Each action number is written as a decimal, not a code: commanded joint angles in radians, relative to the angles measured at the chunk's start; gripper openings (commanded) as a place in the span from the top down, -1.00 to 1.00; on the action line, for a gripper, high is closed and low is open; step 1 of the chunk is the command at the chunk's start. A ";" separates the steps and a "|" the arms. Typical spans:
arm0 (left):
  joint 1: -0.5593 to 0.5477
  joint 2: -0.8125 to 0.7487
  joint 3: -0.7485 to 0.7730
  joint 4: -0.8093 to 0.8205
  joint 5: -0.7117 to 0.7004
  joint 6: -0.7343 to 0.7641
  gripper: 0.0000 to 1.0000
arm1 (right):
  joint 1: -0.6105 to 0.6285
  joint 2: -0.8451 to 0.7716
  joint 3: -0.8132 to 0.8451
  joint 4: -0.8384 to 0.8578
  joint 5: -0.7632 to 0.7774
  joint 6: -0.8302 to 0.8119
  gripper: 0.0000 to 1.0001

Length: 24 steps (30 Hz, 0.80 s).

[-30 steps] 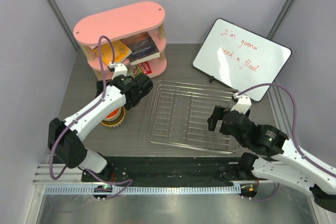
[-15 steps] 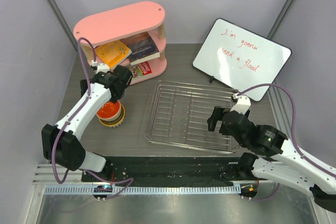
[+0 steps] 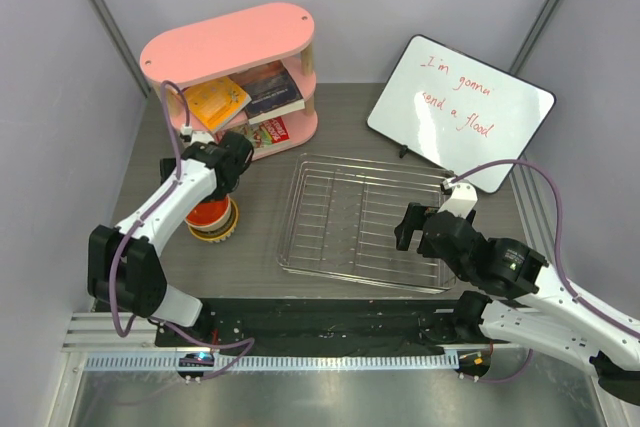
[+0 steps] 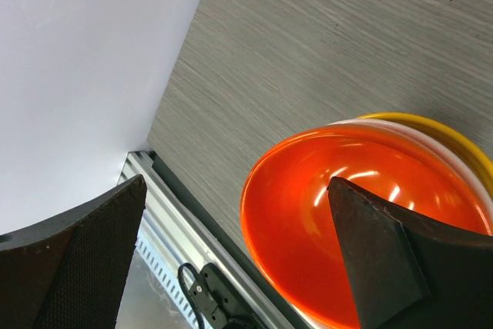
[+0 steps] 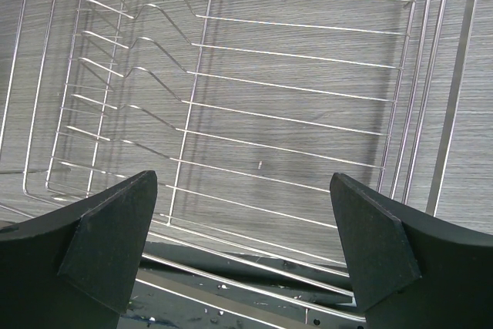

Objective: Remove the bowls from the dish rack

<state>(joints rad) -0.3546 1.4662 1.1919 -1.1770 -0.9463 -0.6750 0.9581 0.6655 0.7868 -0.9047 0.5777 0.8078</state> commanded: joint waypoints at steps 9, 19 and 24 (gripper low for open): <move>0.020 0.020 -0.028 0.057 0.055 0.012 -0.99 | -0.001 0.000 -0.001 0.036 0.007 0.005 -1.00; 0.019 -0.014 -0.089 0.093 0.101 0.028 -0.99 | -0.001 0.008 0.000 0.038 0.008 0.005 -0.99; 0.019 -0.010 -0.103 0.111 0.121 0.029 -0.99 | -0.002 -0.001 0.000 0.038 0.007 0.005 -1.00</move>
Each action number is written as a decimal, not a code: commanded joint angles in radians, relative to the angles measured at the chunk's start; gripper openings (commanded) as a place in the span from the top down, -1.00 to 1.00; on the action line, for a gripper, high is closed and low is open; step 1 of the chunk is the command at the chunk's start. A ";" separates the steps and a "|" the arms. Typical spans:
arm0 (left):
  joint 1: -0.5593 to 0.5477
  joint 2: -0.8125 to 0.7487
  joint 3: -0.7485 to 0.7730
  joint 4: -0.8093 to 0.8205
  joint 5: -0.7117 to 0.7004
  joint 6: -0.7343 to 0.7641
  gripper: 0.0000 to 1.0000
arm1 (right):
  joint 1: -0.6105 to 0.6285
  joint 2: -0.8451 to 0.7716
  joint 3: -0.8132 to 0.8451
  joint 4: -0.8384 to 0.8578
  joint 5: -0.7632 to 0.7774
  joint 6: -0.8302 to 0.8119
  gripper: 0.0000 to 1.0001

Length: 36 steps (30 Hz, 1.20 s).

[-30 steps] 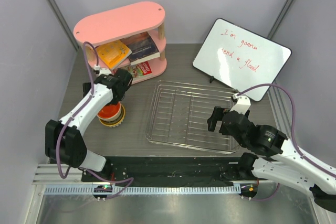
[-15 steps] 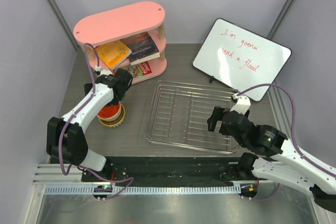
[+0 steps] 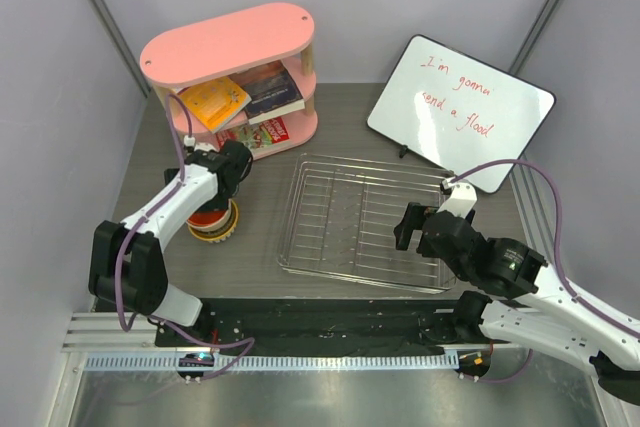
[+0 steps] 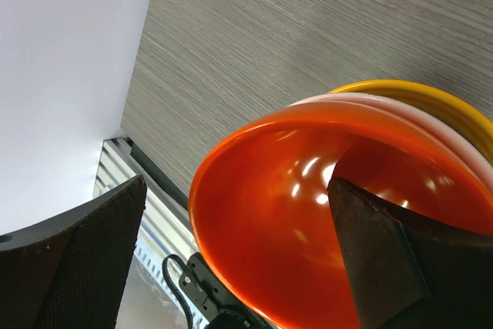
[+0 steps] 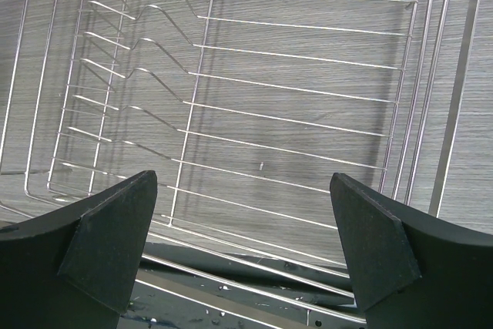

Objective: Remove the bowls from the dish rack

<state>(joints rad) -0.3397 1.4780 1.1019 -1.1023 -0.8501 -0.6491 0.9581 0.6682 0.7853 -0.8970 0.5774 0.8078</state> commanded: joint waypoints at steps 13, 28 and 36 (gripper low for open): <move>0.048 -0.027 0.047 0.137 0.212 0.157 -0.99 | -0.001 -0.007 0.005 0.029 0.009 0.001 -0.99; 0.050 -0.054 -0.002 0.173 0.350 0.210 -0.93 | -0.002 -0.004 0.002 0.029 0.009 0.004 -0.99; 0.050 -0.134 0.007 0.111 0.301 0.186 -0.93 | -0.002 -0.002 -0.003 0.032 0.010 0.005 -0.99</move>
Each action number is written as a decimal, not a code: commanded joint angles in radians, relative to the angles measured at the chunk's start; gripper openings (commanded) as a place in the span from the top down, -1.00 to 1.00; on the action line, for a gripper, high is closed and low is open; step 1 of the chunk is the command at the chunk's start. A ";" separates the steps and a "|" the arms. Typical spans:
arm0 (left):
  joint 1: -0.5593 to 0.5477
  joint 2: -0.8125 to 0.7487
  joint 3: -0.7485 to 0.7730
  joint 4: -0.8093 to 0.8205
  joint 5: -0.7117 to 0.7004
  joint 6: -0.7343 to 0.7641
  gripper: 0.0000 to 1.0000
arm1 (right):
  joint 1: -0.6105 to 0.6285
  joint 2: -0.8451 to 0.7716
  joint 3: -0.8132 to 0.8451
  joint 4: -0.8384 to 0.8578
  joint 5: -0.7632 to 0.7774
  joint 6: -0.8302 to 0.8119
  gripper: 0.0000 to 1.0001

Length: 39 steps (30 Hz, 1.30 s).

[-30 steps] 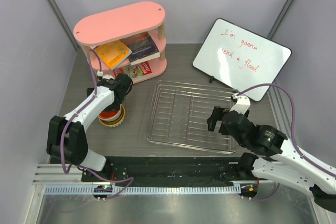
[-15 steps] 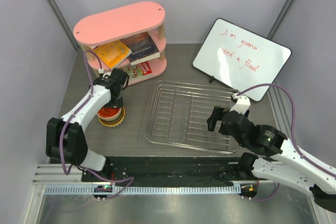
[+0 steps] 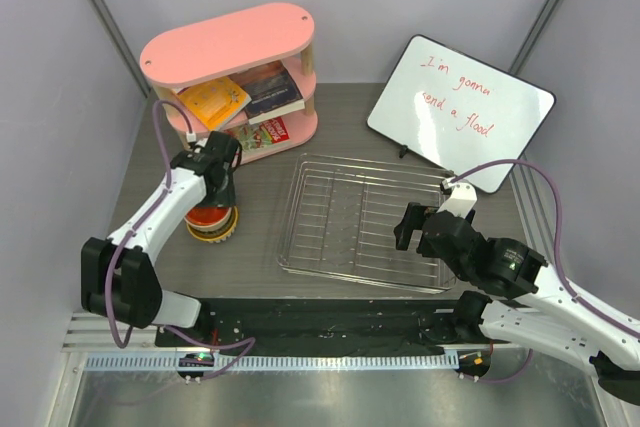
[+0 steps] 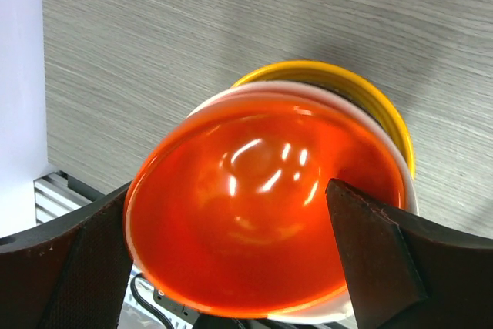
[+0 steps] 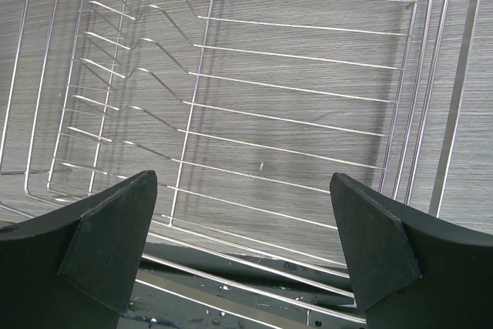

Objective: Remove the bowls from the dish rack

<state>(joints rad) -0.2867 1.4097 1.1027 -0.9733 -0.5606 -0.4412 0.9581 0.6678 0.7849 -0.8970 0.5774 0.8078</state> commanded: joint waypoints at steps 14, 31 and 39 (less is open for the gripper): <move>-0.003 -0.143 0.121 -0.050 -0.038 -0.001 -0.98 | -0.002 -0.007 -0.003 0.032 0.006 0.008 -0.99; -0.003 -0.068 0.141 0.035 0.100 0.021 -0.91 | -0.002 -0.007 -0.001 0.032 0.010 0.010 -0.99; -0.005 -0.035 0.100 0.058 0.085 0.029 -0.92 | -0.001 -0.007 -0.003 0.030 0.010 0.008 -0.99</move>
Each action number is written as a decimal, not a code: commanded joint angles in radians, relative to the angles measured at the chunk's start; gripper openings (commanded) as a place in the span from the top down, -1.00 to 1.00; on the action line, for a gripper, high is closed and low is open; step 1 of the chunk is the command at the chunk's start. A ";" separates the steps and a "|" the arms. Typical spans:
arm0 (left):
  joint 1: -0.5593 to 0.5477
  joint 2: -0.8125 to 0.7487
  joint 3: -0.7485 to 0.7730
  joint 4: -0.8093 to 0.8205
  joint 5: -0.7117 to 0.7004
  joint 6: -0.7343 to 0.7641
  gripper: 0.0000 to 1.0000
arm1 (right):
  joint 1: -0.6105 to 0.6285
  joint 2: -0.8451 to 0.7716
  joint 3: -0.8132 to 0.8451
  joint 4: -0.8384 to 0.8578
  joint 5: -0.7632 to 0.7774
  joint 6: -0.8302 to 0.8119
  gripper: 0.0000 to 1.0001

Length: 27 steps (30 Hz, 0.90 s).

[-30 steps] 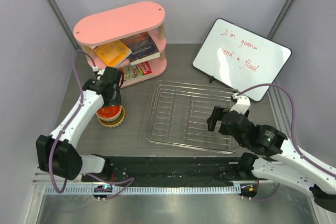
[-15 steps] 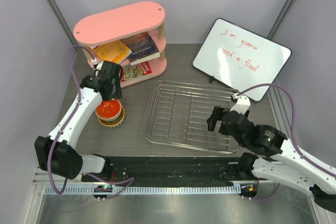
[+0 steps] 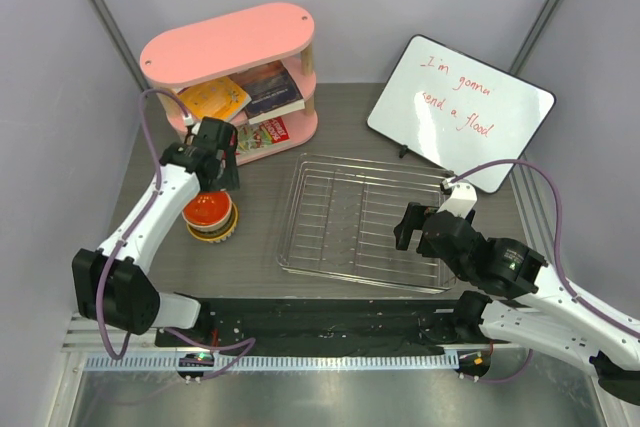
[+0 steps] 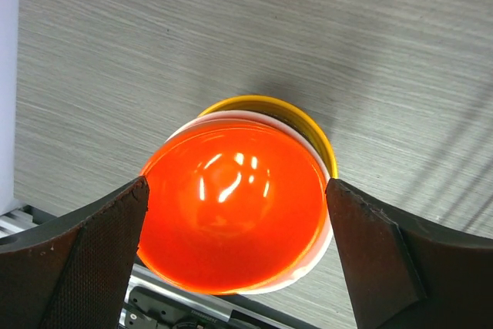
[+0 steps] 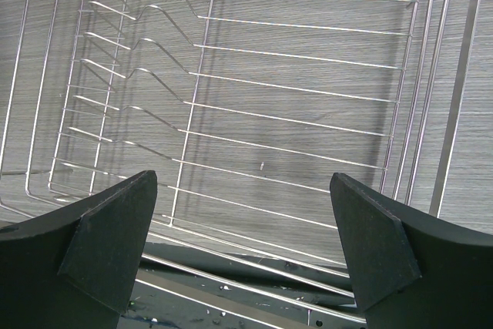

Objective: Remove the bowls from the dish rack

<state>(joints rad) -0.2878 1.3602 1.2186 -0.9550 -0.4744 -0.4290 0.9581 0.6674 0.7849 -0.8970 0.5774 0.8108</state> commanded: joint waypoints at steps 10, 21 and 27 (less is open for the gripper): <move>-0.002 0.004 -0.048 0.039 0.005 0.006 -0.91 | -0.001 -0.002 -0.001 0.030 0.012 0.004 -1.00; -0.004 -0.087 0.051 0.006 0.112 0.015 -0.87 | -0.001 0.008 -0.003 0.032 0.012 0.002 -0.99; -0.088 -0.164 0.085 0.047 0.281 0.019 -0.81 | -0.001 0.011 -0.003 0.032 0.013 0.004 -0.99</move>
<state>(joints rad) -0.3130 1.2560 1.2469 -0.9413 -0.3256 -0.4282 0.9581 0.6743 0.7849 -0.8967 0.5774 0.8104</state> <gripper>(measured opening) 0.909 0.996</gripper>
